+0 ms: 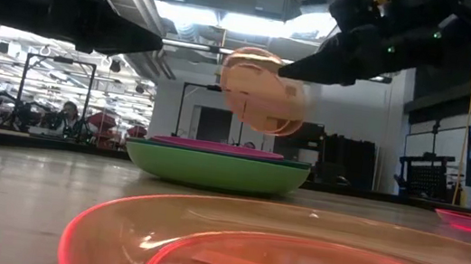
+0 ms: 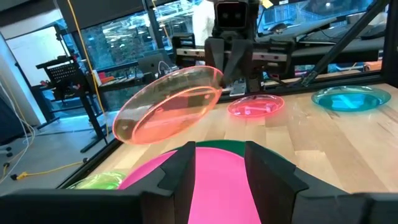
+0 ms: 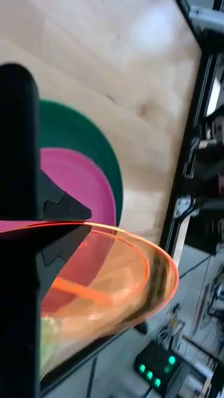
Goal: Stack plastic plates
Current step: Stack the orange plate on the pink plate
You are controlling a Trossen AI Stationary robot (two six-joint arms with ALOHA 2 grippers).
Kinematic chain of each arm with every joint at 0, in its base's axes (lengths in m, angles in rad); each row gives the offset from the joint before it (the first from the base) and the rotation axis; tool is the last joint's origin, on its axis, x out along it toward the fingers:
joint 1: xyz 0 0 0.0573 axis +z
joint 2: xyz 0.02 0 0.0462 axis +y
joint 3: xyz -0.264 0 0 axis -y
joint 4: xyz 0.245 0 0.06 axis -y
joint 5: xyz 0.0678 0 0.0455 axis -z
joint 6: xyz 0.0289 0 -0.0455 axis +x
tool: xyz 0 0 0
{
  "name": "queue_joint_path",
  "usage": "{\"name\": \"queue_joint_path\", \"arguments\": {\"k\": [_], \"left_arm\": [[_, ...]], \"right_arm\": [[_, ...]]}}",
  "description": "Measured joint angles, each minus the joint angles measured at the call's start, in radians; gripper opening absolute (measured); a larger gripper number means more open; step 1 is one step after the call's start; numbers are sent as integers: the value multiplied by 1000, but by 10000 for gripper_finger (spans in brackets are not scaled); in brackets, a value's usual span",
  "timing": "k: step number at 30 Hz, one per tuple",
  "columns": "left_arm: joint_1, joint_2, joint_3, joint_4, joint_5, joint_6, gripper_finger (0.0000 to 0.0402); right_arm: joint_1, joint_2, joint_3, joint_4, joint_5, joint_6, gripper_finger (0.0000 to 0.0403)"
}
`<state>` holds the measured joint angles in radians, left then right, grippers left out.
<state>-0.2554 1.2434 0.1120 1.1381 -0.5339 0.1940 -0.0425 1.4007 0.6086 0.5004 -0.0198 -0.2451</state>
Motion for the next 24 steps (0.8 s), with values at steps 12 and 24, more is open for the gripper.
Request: {"name": "queue_joint_path", "arguments": {"k": [12,24], "left_arm": [[0,0,0,-1,0,0,131],[0,0,0,-1,0,0,131]], "right_arm": [[-3,187,0,175,-25,6,0],[-3,270,0,212,-25,8,34]]}}
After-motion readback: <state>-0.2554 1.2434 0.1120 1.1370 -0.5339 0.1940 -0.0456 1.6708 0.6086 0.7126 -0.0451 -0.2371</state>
